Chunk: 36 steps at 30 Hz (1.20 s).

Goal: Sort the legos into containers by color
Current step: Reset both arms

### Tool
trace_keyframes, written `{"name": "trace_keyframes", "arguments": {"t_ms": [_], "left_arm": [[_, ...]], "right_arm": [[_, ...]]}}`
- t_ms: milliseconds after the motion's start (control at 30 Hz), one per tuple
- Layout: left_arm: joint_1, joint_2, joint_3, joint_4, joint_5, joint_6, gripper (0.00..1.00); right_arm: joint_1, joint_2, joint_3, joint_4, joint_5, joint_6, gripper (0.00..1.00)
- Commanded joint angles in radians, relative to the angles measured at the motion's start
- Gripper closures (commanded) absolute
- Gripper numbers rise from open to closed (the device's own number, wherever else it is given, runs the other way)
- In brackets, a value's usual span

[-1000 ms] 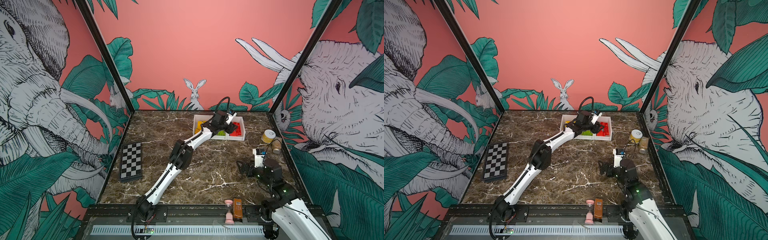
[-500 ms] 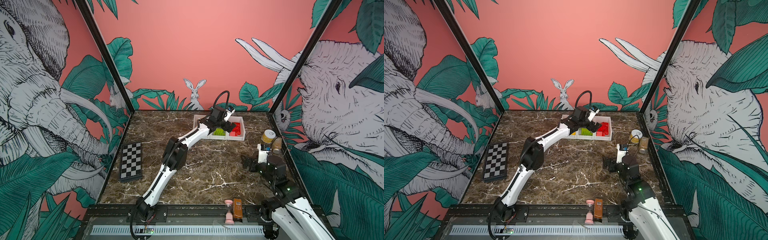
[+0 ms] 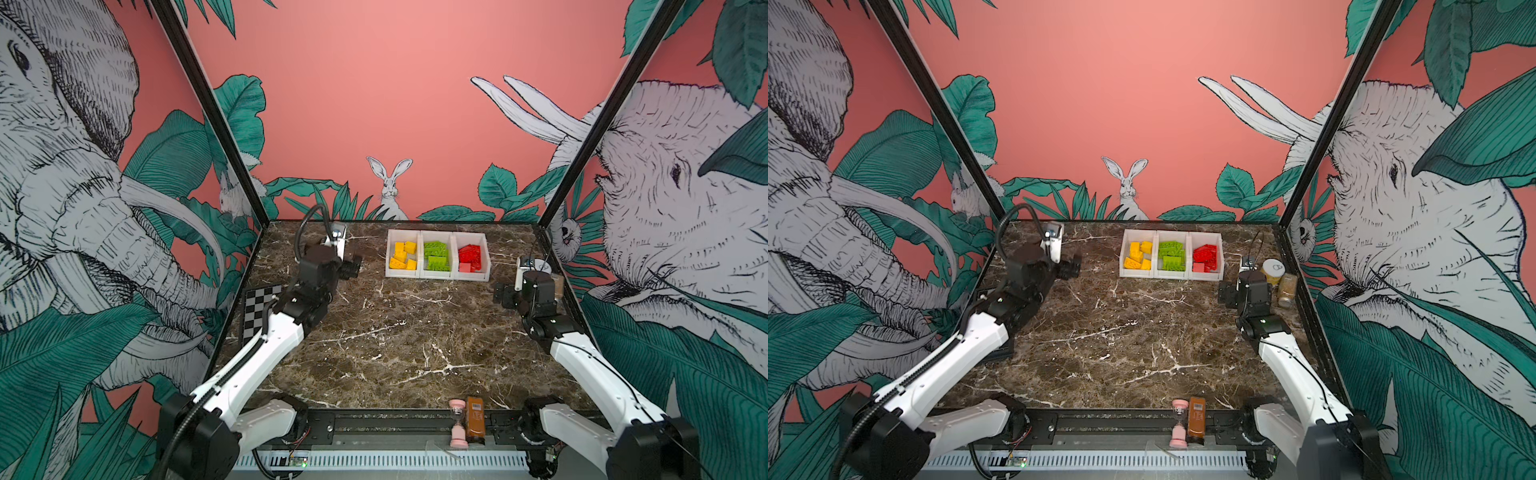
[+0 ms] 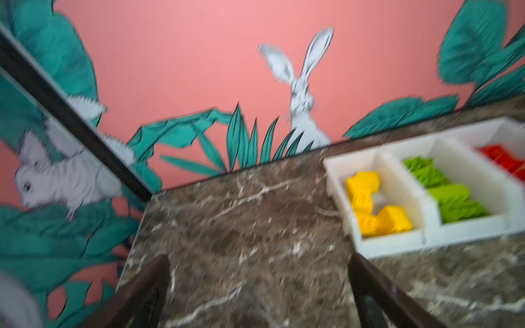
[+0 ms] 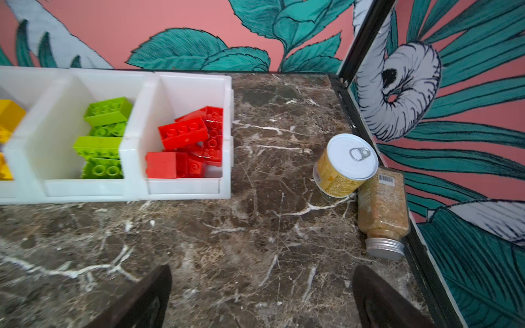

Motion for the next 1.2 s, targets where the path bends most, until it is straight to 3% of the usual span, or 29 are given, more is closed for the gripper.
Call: {"name": "trace_keyframes", "arguments": {"t_ms": [0, 133, 267, 500, 600, 633, 667, 700, 767, 833, 1167], "left_arm": [[0.098, -0.071, -0.215, 0.179, -0.156, 0.005, 0.02], [0.249, -0.010, -0.398, 0.423, -0.077, -0.030, 0.02], [0.272, 0.099, -0.417, 0.503, -0.066, 0.001, 0.02], [0.333, 0.293, -0.438, 0.792, 0.197, -0.009, 0.01], [0.341, 0.520, -0.400, 0.980, 0.243, 0.009, 0.02], [0.341, 0.549, -0.383, 0.990, 0.234, 0.018, 0.01], [0.345, 0.473, -0.350, 0.788, 0.236, -0.015, 0.02], [0.348, 0.474, -0.335, 0.773, 0.226, -0.022, 0.02], [0.351, 0.511, -0.359, 0.876, 0.215, -0.012, 0.01], [0.351, 0.492, -0.339, 0.801, 0.214, -0.025, 0.01], [0.352, 0.498, -0.342, 0.820, 0.215, -0.024, 0.02]], "right_arm": [[-0.076, 0.052, -0.065, 0.217, 0.018, 0.011, 0.02], [-0.135, 0.161, -0.138, 0.397, -0.006, 0.022, 0.02], [-0.143, 0.289, -0.136, 0.487, -0.033, 0.009, 0.02], [-0.140, 0.388, -0.156, 0.681, -0.144, -0.088, 0.02], [-0.134, 0.472, -0.232, 0.916, -0.187, -0.110, 0.02], [-0.127, 0.467, -0.235, 0.914, -0.168, -0.114, 0.02], [-0.123, 0.458, -0.221, 0.866, -0.154, -0.115, 0.02], [-0.117, 0.460, -0.221, 0.865, -0.143, -0.119, 0.02], [-0.114, 0.466, -0.220, 0.878, -0.142, -0.122, 0.02], [-0.114, 0.460, -0.219, 0.866, -0.139, -0.122, 0.02], [-0.114, 0.460, -0.218, 0.867, -0.140, -0.122, 0.02]]}}
